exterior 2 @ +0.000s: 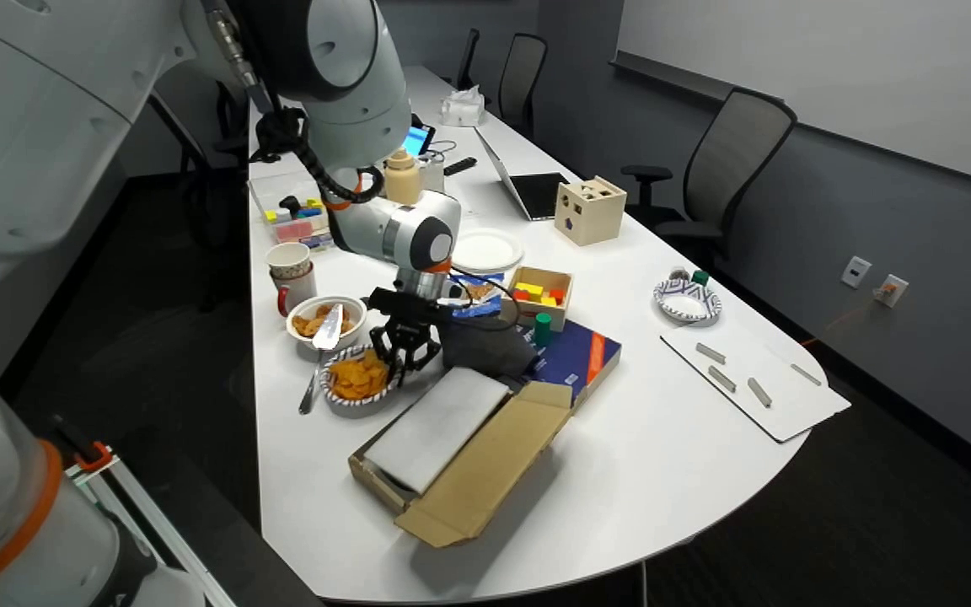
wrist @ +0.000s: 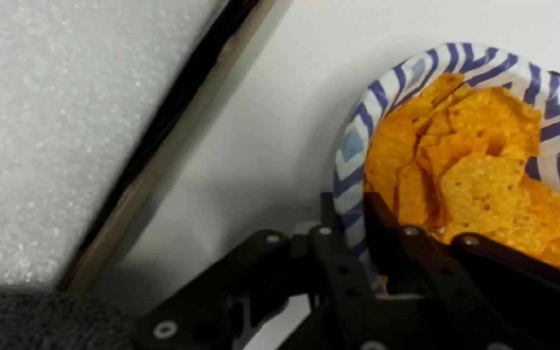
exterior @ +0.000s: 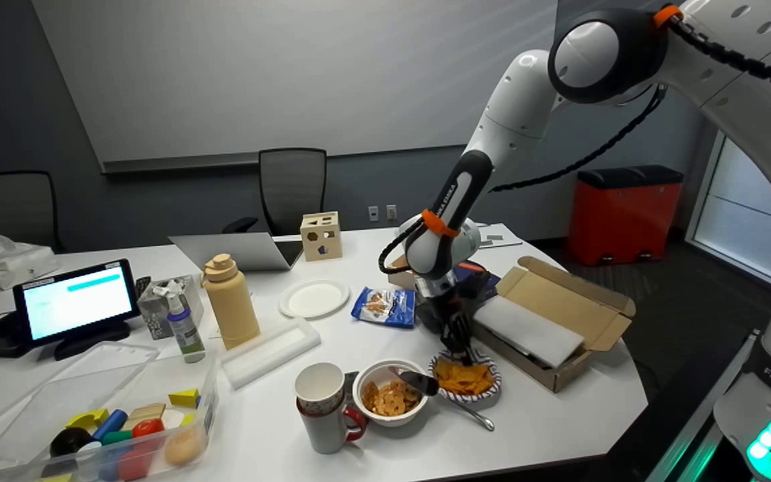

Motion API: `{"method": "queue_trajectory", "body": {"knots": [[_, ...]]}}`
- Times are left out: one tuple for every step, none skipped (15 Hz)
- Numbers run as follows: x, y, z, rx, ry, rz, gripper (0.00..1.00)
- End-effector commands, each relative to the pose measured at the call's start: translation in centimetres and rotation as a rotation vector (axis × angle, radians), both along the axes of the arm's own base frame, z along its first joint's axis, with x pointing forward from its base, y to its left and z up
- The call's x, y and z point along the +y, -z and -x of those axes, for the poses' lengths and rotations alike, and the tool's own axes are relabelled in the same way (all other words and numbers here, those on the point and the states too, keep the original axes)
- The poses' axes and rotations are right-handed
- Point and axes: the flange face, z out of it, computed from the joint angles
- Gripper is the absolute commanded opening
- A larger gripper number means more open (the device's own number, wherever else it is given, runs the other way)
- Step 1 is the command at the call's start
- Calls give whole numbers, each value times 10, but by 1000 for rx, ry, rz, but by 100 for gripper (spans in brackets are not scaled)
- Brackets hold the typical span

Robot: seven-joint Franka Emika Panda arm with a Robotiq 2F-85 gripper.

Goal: Move the bowl to the left

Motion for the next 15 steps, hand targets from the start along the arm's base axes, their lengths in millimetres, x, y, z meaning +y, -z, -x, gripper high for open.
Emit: {"method": "queue_trajectory", "body": {"knots": [[3,-8,-9,-8,33,-14,3],[5,-13,-13,-23,35,-19,0],[6,-20,-18,-38,37,-22,0],[6,-25,-23,-52,39,-24,2],[6,-26,-31,-61,47,-24,2],[5,-26,-39,-77,53,-21,2],[4,-28,-45,-88,61,-12,2],[2,-28,-51,-100,68,-7,2],[0,-27,-57,-111,76,-1,2],[-2,-27,-62,-118,87,5,2],[-5,-25,-67,-125,100,13,2],[-7,-22,-72,-128,117,13,2],[-7,-20,-76,-129,133,14,2],[-7,-20,-80,-134,148,13,2],[-4,-18,-86,-140,164,6,2]]}}
